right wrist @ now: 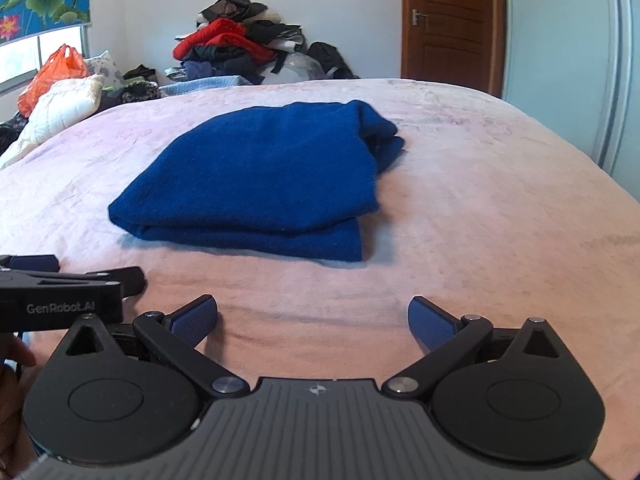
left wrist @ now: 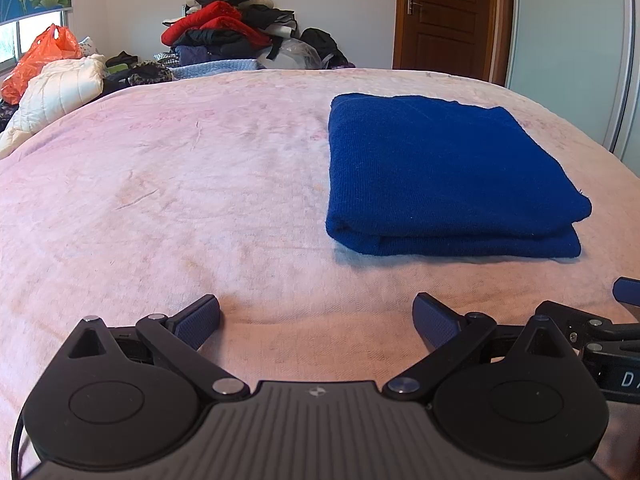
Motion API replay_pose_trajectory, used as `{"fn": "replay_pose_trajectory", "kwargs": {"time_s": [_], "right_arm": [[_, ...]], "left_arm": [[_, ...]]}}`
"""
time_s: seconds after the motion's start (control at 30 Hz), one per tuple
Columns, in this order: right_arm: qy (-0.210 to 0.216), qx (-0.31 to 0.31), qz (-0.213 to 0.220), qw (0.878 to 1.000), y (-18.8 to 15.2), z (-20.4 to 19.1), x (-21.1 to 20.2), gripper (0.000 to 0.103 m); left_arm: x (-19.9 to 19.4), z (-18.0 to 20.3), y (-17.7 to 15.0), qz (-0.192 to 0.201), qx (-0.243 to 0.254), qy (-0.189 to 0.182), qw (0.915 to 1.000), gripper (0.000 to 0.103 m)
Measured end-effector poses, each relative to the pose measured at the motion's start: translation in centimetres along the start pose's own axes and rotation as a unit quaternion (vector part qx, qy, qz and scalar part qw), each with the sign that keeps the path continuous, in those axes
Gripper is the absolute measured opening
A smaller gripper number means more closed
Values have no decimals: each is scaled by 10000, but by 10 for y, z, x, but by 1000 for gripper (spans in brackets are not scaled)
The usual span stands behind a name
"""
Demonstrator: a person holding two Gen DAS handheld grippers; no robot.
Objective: Fold small clothes
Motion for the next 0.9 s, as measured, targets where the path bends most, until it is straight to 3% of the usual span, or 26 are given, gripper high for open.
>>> {"fn": "replay_pose_trajectory", "kwargs": {"time_s": [0.23, 0.9], "right_arm": [[-205, -228, -108, 9995, 1, -4, 7, 103], [-50, -233, -104, 9997, 0, -5, 7, 103]], "left_arm": [[0, 0, 0, -1, 2, 3, 10000, 103], [0, 0, 0, 0, 7, 7, 10000, 103]]}}
Point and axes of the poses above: each gripper's, at about its wrist camera, not at the fingertips, and x roughly the way its jaws point, z to its right, y to its top, the point moved 1 cm from there along x, roughly the way its jaws point, and after that the axes turned 14 degrees about -z, right-handed, at the moved point
